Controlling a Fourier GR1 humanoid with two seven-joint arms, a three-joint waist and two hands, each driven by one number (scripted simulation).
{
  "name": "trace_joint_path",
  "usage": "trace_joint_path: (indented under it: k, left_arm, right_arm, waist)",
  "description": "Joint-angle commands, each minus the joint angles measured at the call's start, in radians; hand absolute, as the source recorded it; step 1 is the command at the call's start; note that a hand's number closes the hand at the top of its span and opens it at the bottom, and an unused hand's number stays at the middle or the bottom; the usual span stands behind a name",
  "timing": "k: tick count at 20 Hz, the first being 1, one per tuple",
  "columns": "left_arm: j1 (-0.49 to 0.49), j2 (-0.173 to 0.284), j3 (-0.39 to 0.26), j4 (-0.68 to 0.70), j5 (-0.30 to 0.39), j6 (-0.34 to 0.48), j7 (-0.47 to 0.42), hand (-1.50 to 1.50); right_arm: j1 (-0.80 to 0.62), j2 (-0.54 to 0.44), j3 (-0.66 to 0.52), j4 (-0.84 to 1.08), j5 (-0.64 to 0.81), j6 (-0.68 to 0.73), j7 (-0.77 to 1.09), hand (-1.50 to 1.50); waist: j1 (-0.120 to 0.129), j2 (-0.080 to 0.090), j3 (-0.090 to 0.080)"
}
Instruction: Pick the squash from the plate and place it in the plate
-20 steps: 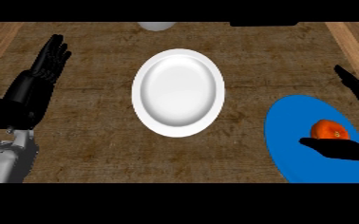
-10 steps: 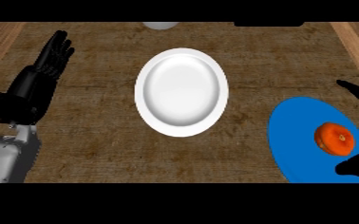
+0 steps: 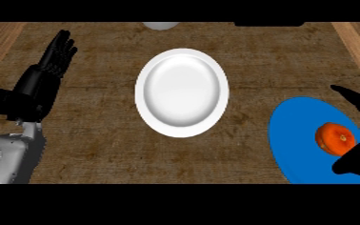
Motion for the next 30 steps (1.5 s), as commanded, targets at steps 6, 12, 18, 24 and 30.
trace_joint_path:
  k: [6, 12, 18, 24, 30]
  left_arm:
    - [-0.051, -0.01, 0.039, 0.017, -0.011, -0.041, 0.035, 0.0]
    - [-0.03, -0.023, 0.078, -0.008, -0.023, -0.059, 0.031, 0.0]
    - [-0.071, -0.068, 0.066, 0.024, -0.055, -0.057, 0.034, 0.0]
    - [0.023, -0.082, 0.074, -0.008, -0.081, -0.099, 0.008, 0.0]
    - [0.011, -0.095, 0.071, -0.053, -0.095, -0.074, 0.042, 0.0]
  right_arm:
    - [0.001, 0.084, -0.012, 0.176, 0.153, 0.07, -0.03, -1.5]
    - [0.034, 0.169, -0.032, 0.182, 0.205, 0.115, -0.054, -1.5]
    - [0.044, 0.233, -0.04, 0.289, 0.281, 0.138, -0.149, -1.5]
    - [0.012, 0.287, -0.067, 0.383, 0.395, 0.155, -0.185, -1.5]
    - [-0.013, 0.312, -0.067, 0.47, 0.524, -0.061, -0.387, 1.5]
  waist:
    - [-0.003, 0.0, 0.001]
    - [-0.005, -0.002, 0.0]
    - [-0.004, 0.0, 0.001]
    - [-0.001, -0.001, 0.001]
    - [0.003, 0.0, 0.002]
